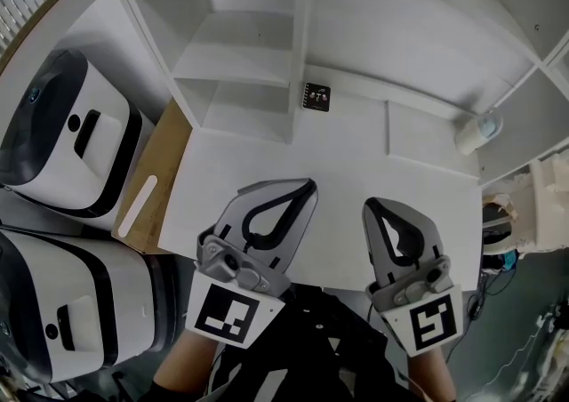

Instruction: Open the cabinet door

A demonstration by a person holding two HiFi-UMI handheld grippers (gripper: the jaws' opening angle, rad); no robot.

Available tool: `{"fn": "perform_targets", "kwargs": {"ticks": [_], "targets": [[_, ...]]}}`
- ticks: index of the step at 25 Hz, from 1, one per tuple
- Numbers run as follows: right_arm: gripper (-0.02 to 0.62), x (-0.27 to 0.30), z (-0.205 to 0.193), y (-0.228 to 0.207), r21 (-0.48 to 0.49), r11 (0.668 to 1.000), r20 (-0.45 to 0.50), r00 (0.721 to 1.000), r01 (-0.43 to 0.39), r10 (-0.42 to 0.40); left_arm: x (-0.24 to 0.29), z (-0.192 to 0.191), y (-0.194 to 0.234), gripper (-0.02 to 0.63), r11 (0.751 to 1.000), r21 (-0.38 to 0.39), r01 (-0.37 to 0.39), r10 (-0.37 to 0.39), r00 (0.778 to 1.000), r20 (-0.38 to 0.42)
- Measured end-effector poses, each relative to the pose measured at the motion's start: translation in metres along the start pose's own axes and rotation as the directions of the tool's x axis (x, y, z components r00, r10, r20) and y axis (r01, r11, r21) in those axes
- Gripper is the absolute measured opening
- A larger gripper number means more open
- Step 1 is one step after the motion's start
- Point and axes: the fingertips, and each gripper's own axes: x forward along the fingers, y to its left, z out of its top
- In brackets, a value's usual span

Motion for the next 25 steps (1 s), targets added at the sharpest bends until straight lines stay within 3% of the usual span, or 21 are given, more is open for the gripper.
{"fn": "perform_targets", "kwargs": {"ticks": [25], "targets": [[-0.002, 0.0053, -0.0043, -0.0017, -0.011, 1.000, -0.014, 1.000, -0.017, 0.017, 0.0057, -0.0068, 0.0017, -0.005, 1.000, -0.013, 0.000, 0.000, 1.000, -0.007]]}}
